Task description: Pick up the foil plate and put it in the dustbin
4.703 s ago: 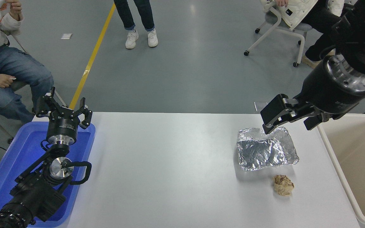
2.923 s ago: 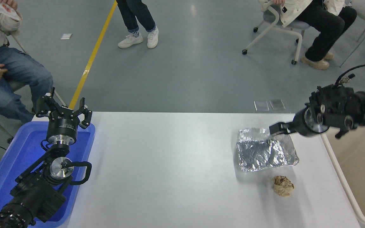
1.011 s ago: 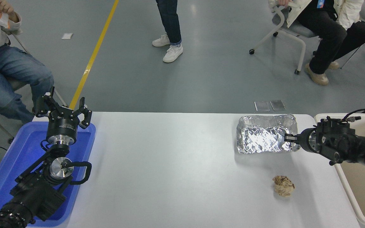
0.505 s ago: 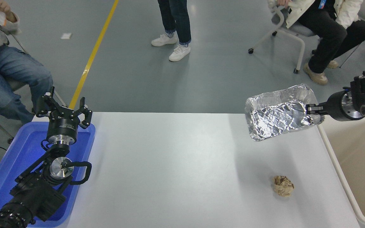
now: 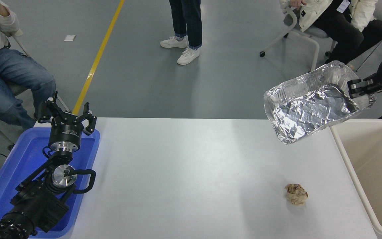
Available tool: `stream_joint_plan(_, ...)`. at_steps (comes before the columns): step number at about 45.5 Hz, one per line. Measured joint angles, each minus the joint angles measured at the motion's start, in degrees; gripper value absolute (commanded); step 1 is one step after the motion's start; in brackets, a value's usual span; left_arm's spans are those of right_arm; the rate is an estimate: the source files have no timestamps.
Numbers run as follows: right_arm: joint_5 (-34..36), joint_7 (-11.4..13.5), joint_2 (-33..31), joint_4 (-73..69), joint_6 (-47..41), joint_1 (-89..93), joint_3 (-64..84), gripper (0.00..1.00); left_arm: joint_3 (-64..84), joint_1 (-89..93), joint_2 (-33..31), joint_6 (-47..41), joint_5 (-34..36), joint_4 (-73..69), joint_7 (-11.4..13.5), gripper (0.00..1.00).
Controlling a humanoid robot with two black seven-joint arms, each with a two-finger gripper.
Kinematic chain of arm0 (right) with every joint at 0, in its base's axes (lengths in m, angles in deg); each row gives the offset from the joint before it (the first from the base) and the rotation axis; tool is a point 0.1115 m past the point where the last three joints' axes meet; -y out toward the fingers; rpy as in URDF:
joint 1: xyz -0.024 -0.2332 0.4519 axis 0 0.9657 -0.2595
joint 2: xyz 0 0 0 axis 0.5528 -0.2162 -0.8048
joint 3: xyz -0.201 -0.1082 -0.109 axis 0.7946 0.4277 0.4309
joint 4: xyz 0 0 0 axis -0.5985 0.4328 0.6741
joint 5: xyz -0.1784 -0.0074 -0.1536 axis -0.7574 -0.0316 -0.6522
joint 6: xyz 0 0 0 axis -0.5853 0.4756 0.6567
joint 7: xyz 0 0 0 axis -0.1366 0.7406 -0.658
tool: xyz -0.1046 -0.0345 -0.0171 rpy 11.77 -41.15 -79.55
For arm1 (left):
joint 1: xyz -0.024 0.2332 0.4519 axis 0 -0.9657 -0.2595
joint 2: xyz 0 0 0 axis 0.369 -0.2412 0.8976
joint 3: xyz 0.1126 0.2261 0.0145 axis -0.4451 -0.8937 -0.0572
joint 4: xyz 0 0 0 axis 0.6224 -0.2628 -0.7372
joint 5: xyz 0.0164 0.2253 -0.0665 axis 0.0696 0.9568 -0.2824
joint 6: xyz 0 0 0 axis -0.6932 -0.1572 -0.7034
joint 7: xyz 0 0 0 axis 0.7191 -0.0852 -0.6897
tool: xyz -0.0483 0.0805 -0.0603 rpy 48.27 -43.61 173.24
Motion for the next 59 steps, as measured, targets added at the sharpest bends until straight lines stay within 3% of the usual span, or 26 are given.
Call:
stream_joint_plan(10,-0.8,0.2,-1.9,0.3,-1.2,-1.8,3.6,0.0,0.0,0.0,0.0,0.0,0.0,0.0,0.0,0.99)
stream_joint_plan(24,-9.3,0.1,-13.4,9.8,-1.4,6.4,4.7,0.0,0.0,0.0,0.0,0.0,0.0,0.0,0.0,0.99)
stream_joint_plan(39,-15.2,0.0,-25.1,26.4,1.3,32.2,-13.0,0.0,0.0,0.0,0.0,0.0,-0.1,0.0,0.0,0.99)
stream_joint_plan(47,-16.1,0.0,-24.9,36.5,6.2,53.8,-30.8,0.0,0.0,0.0,0.0,0.0,-0.1,0.0,0.0,0.99)
stream_joint_plan(59,-16.1,0.0,-16.6,53.8,14.2,80.2,-53.9,0.0,0.0,0.0,0.0,0.0,-0.1,0.0,0.0,0.99)
